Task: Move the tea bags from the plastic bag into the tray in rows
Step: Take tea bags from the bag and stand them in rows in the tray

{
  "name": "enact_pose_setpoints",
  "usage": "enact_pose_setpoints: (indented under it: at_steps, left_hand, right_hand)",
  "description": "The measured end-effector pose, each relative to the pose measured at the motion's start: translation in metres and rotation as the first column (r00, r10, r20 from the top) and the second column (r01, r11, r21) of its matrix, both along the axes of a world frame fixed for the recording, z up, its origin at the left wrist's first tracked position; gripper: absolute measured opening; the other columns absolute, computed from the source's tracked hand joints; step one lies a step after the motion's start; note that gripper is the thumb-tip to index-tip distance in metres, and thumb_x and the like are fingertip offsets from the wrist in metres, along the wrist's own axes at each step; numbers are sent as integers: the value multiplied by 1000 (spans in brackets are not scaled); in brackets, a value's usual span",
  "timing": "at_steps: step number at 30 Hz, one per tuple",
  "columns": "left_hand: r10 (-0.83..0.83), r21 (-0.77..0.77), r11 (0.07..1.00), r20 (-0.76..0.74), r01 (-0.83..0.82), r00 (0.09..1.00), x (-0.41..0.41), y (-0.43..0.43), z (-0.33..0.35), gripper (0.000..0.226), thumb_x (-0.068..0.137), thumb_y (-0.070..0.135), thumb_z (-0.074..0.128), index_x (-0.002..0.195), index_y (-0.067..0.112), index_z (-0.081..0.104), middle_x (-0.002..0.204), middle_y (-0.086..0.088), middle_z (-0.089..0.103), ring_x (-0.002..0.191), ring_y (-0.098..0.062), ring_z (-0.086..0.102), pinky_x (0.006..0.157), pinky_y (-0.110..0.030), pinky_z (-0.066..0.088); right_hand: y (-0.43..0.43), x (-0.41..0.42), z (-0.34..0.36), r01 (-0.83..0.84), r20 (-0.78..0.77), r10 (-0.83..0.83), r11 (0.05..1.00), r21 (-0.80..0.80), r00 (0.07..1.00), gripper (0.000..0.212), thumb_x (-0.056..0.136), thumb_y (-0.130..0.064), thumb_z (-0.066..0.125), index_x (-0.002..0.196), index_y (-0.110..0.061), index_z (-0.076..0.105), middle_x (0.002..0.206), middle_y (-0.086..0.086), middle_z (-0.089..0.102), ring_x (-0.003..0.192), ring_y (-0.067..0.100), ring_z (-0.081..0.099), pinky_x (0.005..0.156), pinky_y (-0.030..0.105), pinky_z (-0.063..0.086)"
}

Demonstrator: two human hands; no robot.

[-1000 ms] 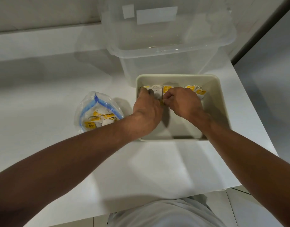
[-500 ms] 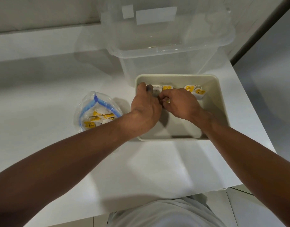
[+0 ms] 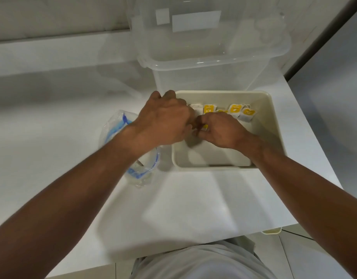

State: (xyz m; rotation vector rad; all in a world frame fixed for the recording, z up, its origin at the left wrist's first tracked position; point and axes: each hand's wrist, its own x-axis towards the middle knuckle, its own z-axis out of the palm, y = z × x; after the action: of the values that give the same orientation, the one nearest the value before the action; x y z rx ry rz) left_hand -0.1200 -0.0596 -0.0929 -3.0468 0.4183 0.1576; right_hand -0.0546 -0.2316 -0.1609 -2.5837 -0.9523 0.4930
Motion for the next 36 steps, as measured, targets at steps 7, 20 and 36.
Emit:
enact_pose_setpoints:
  at_steps: [7,20,36]
  left_hand:
    - [79,-490,864,-103,-120,992,-26,51,14,13,92,43,61,101,38,69,96,23,68,86,-4,64,79,-32,51]
    - [188,-595,742,-258,-309,948,-60,110,10,18,84,26,75,98,37,73,90,19,71,78,1,65,75,-24,51]
    - [129,-264,946,-230,-190,965,-92,119,-13,16,87,53,62,94,40,68,89,16,66,79,-12,58,58,-24,37]
  right_hand:
    - [-1,-15,23,63,-39,-55,975,213,998,13,88,-33,70,100,-30,72,76,-26,62,70,-5,58,72,15,42]
    - [51,-68,65,123,-207,-41,906,405,977,12,86,-28,73,98,-28,74,76,-22,66,69,1,63,70,14,46]
    - [99,-109,49,-106,162,121,990,-96,979,29,90,-42,62,119,-42,64,94,-12,60,87,14,61,64,29,41]
